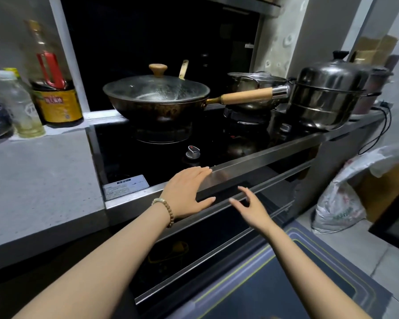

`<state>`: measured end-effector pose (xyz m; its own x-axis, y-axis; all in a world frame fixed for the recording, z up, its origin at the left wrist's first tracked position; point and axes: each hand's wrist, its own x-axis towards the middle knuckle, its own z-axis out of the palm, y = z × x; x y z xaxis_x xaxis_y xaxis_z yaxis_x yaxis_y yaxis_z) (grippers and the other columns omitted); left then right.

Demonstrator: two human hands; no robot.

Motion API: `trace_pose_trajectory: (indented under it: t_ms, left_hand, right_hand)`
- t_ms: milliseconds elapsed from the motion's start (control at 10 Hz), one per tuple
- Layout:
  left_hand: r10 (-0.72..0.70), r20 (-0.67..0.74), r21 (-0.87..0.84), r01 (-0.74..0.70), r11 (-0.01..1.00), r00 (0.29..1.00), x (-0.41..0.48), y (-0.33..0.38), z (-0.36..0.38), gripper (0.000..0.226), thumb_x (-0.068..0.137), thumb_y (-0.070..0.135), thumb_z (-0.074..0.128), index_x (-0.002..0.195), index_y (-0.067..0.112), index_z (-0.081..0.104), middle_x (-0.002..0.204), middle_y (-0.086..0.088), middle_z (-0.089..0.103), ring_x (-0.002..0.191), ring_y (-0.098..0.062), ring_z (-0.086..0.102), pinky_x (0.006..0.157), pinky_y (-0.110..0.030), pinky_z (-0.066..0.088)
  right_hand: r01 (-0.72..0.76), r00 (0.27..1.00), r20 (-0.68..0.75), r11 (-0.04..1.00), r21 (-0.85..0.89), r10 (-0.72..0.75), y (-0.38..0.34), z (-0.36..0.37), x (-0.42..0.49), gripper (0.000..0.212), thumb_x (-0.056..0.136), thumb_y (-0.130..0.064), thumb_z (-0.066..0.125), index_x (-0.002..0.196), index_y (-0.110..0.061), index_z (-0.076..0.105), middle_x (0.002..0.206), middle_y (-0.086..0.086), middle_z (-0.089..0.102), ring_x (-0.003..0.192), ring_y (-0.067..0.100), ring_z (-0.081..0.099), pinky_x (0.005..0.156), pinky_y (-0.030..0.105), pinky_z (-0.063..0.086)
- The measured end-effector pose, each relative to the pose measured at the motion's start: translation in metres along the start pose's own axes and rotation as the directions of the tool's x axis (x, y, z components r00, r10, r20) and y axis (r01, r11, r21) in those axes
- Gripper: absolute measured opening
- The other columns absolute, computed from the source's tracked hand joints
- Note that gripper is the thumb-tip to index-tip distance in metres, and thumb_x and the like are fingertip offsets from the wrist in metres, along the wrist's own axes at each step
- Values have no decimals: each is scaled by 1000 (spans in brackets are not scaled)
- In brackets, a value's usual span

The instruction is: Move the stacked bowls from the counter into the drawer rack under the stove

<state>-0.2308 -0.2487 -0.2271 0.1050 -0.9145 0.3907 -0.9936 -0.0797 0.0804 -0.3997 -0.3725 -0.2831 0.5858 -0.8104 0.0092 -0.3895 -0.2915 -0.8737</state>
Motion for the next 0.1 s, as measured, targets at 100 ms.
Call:
trace_pose_trajectory:
  t_ms: [100]
  left_hand:
    - [4,24,9,-4,1000,1000,-1,-1,0,75,84,61,45,146,22,26,152,5,31,140,-13,27,114,-30,19]
  right_hand:
    - [284,947,-165,959,20,-277,-62,-36,-32,44,87,-39,61,130,-36,50,142,-7,48,134,12,41,110,31,35]
